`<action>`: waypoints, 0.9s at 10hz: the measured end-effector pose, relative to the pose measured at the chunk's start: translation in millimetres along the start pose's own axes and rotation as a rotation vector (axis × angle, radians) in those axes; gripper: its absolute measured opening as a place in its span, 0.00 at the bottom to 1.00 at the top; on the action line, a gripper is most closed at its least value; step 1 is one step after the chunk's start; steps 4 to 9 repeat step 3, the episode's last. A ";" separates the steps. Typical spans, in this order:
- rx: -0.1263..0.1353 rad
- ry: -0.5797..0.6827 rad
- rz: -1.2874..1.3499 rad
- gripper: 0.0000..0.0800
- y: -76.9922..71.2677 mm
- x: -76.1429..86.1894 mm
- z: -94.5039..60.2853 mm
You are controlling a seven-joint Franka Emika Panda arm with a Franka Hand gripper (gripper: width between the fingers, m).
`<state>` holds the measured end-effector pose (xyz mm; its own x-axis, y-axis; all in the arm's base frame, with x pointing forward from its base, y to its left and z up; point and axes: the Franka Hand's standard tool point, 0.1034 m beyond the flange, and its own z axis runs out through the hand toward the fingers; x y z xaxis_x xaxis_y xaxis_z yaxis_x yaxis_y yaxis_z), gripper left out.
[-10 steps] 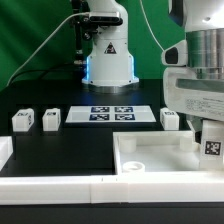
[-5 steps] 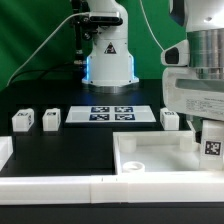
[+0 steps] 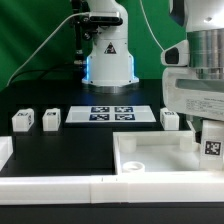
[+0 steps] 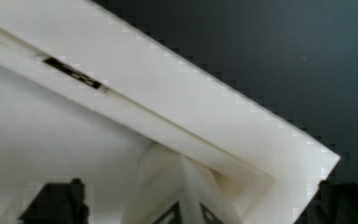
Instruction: Assemble one leg
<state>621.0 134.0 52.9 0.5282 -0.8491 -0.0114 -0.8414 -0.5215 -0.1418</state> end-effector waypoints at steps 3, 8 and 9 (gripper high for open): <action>0.000 0.000 0.000 0.81 0.1 0.0 0.1; 0.000 0.000 0.000 0.81 0.1 0.0 0.1; 0.000 0.000 0.000 0.81 0.1 0.0 0.1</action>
Offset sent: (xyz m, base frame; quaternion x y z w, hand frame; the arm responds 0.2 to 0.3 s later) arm 0.0000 0.0000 0.0000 0.0000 0.0000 0.0000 1.0000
